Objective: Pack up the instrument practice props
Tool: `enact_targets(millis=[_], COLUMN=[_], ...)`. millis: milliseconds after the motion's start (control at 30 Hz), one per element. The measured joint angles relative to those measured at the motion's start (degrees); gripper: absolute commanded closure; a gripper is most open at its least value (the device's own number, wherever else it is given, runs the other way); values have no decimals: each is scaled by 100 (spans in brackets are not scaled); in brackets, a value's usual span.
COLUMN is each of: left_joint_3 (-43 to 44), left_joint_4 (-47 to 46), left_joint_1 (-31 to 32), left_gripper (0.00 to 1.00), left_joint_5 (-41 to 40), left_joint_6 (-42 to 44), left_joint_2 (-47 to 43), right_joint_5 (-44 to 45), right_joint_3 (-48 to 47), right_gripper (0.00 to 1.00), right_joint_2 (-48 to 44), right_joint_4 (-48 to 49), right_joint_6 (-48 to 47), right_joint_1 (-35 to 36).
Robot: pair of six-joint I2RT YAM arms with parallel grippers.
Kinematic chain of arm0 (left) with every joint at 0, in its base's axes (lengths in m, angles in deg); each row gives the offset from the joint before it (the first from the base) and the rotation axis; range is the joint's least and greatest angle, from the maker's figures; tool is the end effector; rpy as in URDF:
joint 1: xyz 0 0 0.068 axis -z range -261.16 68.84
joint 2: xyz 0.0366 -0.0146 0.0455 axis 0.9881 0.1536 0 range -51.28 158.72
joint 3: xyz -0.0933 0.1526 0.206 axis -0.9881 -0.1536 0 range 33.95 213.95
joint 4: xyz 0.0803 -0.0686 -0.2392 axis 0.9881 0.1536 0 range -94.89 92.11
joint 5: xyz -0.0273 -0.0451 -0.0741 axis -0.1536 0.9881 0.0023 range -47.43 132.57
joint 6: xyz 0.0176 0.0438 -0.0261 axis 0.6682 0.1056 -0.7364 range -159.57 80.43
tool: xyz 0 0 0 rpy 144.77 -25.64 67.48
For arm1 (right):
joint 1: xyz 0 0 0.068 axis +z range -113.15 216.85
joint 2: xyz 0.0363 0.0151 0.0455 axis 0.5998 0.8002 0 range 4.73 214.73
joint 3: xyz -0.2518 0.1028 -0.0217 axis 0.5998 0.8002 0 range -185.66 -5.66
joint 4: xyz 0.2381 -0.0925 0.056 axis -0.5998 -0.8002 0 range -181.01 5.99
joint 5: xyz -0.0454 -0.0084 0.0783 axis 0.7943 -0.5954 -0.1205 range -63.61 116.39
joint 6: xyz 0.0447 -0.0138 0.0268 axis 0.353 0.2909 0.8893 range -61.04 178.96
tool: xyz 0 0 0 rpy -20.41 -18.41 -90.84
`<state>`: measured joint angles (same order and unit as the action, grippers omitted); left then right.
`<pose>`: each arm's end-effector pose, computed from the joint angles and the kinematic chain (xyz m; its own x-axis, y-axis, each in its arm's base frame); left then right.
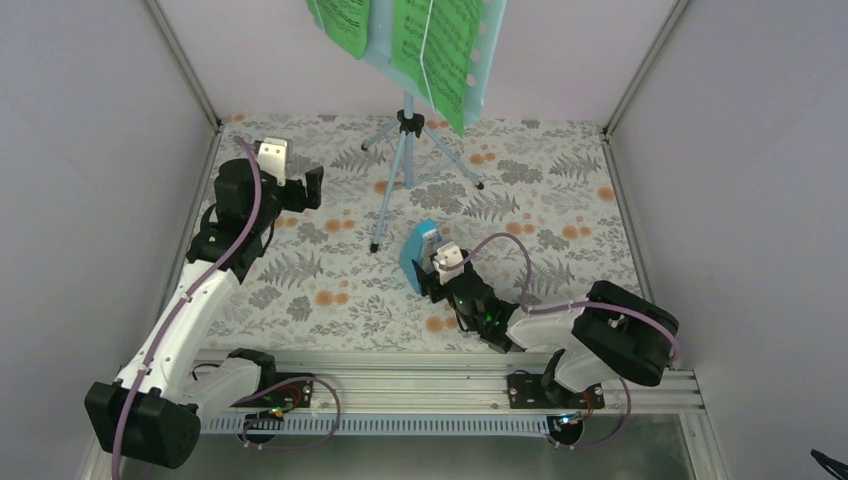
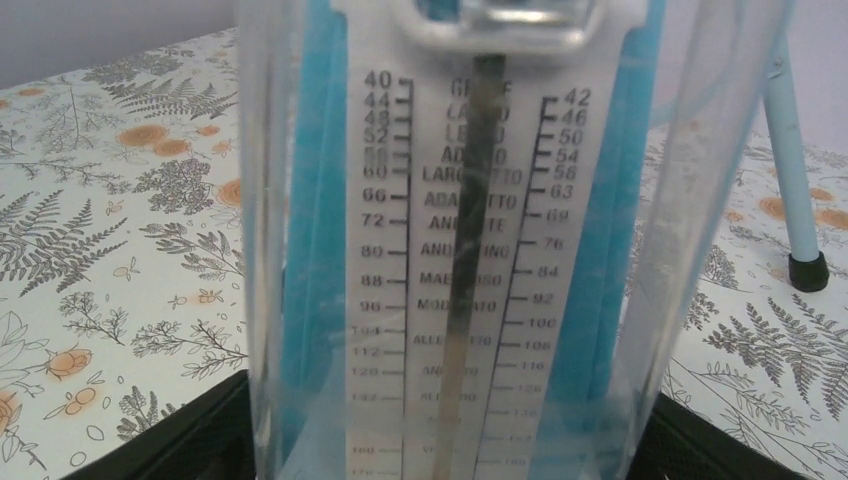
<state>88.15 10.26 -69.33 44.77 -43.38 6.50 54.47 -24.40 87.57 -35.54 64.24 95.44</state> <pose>0.2262 -0.0487 0.3462 -0.3298 0.0012 -0.9441 0.2190 0.9728 -0.0752 0.1445 0.2042 0.1529 -0.1875 -0.1510 -0.9706 -0.5016 0.8643 -0.0375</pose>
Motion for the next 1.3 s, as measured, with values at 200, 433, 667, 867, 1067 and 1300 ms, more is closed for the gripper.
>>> enact_targets(millis=[200, 433, 667, 867, 1067, 1300], left_joint_3=[0, 0, 0, 0, -2, -4], left_joint_4=[0, 0, 0, 0, 0, -13], left_joint_1=[0, 0, 0, 0, 0, 0], left_gripper=[0, 0, 0, 0, 0, 0], left_joint_5=[2, 2, 0, 0, 87, 157], left_joint_6=[0, -2, 0, 0, 2, -2], left_joint_2=[0, 0, 0, 0, -9, -131], right_joint_5=[-94, -234, -404, -623, -898, -1237], right_joint_3=[-299, -664, -946, -1095, -1119, -997], right_gripper=[18, 11, 0, 1, 1, 1], right_joint_2=[-122, -280, -387, -529, -931, -2365], right_joint_4=[-621, -1261, -1832, -2133, -2614, -3829], right_joint_6=[87, 177, 190, 153, 118, 367], right_joint_1=[-142, -289, -411, -472, -474, -474])
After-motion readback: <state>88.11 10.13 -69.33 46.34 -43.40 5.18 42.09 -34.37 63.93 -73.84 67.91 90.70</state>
